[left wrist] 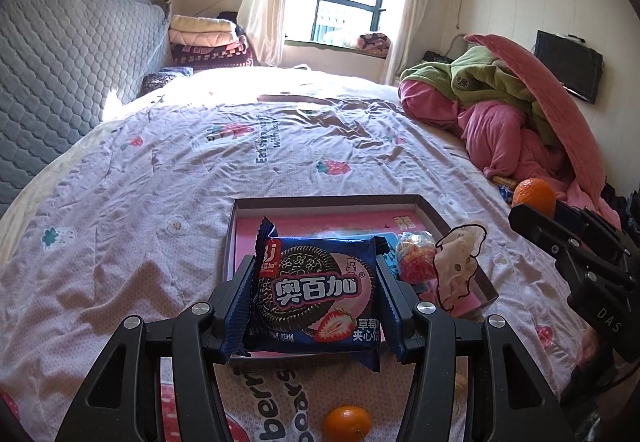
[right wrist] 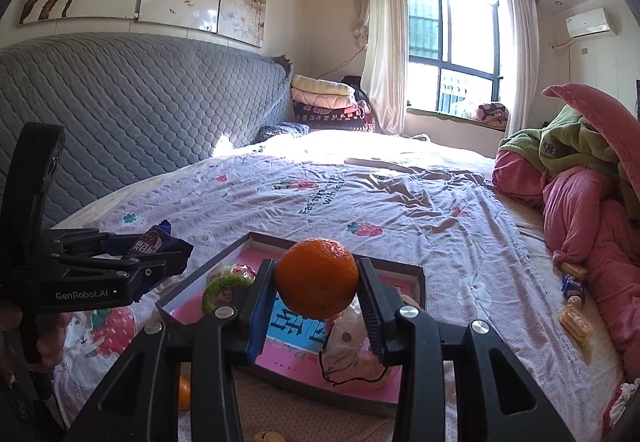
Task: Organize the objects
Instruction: 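Carry the Oreo pack with the left gripper while the right carries the orange over the tray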
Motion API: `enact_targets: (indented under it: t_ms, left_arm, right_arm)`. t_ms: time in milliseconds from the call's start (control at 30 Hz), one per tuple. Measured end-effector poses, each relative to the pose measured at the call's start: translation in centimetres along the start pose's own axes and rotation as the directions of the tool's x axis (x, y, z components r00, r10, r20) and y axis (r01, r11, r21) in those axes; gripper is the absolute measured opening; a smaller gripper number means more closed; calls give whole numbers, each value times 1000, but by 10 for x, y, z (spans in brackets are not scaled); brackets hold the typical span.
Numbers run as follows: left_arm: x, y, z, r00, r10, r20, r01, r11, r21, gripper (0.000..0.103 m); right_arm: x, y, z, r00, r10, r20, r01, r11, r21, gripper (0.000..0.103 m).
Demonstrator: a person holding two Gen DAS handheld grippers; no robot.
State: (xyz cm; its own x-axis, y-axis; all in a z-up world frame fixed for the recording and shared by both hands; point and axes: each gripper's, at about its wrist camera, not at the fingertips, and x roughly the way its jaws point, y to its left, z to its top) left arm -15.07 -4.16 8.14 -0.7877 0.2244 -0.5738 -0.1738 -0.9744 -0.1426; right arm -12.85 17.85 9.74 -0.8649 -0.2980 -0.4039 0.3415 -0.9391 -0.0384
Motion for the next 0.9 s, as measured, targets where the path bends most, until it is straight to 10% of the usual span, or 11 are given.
enact_targets:
  t_ms: [900]
  left_arm:
    - [20, 21, 14, 999, 42, -5, -42, 999, -24, 57]
  right_arm:
    - [22, -2, 11, 1000, 1, -8, -1, 1000, 9, 41]
